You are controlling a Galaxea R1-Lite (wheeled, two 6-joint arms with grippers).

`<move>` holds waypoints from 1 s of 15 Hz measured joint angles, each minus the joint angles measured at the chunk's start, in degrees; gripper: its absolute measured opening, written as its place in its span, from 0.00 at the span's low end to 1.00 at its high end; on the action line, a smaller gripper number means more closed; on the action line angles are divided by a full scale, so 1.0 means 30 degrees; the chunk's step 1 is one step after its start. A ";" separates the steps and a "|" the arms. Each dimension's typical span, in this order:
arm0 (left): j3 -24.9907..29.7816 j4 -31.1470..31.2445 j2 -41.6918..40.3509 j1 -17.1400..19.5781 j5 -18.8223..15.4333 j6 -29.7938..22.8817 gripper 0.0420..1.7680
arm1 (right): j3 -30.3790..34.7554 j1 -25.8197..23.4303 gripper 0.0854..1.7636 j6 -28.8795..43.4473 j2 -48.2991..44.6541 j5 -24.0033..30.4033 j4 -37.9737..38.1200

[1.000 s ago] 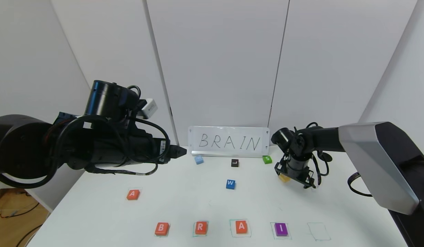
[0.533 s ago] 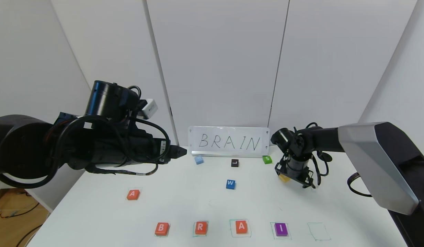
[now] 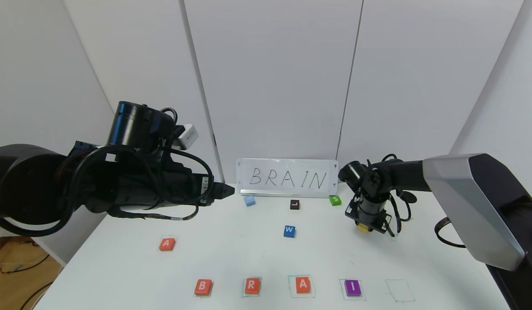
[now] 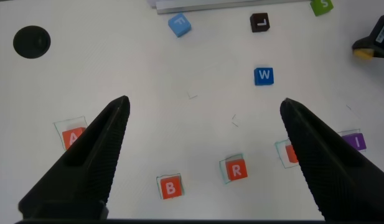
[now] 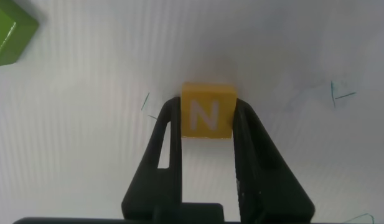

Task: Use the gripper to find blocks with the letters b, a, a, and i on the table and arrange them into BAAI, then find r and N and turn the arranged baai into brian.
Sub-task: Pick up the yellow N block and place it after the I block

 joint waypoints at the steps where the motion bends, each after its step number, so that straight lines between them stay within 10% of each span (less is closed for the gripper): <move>1: 0.0000 0.0000 0.0000 0.0000 0.0000 0.0008 0.97 | 0.0000 0.0000 0.27 0.0008 0.0000 0.0000 0.0000; 15: -0.0024 0.0000 -0.0012 -0.0024 0.0008 0.0008 0.97 | 0.0467 0.0244 0.27 -0.1085 -0.2105 0.0118 0.1735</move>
